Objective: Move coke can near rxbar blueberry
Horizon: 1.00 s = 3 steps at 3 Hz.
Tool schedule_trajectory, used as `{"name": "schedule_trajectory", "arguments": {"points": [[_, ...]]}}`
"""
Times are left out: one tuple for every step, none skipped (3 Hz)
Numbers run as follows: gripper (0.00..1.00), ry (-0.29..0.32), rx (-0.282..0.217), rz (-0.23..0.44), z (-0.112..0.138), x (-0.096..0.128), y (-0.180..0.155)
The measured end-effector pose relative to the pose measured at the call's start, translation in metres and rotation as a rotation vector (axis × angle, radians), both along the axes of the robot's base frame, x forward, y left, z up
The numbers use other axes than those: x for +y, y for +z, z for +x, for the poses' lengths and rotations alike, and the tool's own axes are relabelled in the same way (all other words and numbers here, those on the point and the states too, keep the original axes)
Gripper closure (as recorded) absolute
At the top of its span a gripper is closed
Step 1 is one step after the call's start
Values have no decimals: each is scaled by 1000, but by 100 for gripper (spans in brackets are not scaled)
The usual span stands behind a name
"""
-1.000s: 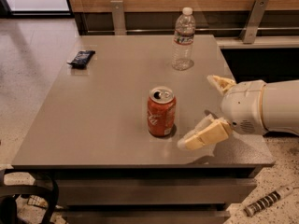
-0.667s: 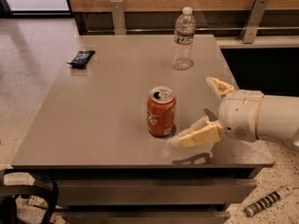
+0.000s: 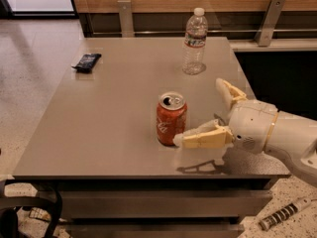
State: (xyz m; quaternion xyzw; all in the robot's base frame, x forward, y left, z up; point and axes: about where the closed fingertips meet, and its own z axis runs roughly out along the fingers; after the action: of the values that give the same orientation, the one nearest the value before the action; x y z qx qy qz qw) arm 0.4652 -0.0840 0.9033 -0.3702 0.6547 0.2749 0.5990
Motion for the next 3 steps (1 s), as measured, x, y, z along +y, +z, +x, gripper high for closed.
{"name": "schedule_trajectory", "arguments": {"points": [[0,17,3,65,3,17,6],[0,29,31,88,6,36,3],[15,27,56,82,10,52,-5]]}}
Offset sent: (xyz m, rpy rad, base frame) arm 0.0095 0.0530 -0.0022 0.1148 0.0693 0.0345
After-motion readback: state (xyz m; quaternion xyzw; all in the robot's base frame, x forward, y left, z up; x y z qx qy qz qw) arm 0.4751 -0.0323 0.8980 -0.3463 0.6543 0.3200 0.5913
